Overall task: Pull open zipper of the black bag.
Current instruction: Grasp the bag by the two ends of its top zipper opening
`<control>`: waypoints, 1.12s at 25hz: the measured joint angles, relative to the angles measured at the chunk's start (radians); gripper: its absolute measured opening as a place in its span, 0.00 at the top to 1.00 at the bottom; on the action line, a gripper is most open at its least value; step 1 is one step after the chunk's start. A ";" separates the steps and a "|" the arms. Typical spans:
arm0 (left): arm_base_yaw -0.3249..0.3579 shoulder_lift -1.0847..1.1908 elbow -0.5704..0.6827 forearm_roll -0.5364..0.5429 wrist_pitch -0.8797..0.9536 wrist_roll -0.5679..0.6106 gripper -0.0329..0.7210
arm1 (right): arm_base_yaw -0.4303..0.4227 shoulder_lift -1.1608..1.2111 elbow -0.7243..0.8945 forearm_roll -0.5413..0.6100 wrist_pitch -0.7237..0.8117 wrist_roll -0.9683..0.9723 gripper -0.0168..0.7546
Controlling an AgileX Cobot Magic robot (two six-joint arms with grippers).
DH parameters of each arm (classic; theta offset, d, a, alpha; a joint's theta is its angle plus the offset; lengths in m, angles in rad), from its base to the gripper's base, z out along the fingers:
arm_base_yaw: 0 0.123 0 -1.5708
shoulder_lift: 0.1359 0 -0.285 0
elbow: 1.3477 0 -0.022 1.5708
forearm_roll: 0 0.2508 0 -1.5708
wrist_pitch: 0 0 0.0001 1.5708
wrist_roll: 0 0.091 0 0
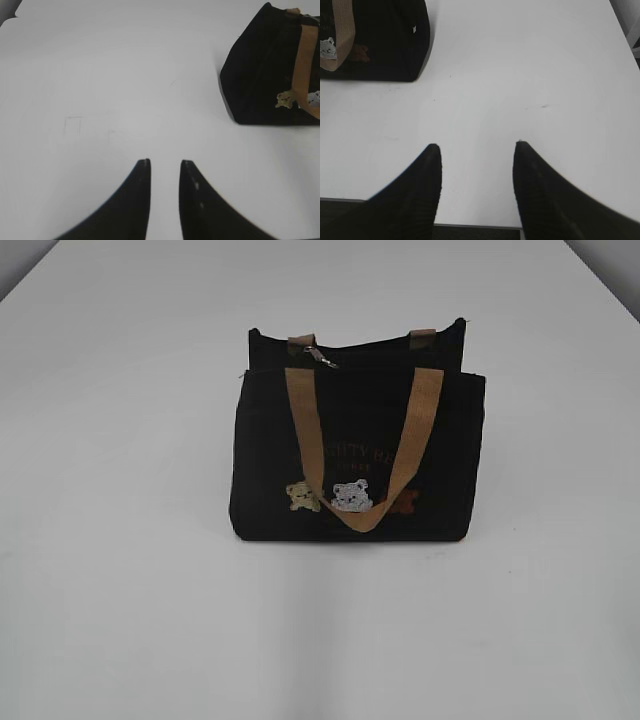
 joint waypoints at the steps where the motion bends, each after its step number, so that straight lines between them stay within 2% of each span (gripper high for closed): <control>1: 0.000 0.000 0.000 0.000 0.000 0.000 0.76 | 0.000 0.000 0.000 0.000 0.000 0.000 0.50; 28: 0.000 0.000 0.000 0.000 0.000 0.000 0.76 | 0.000 0.000 0.000 0.000 0.000 0.000 0.50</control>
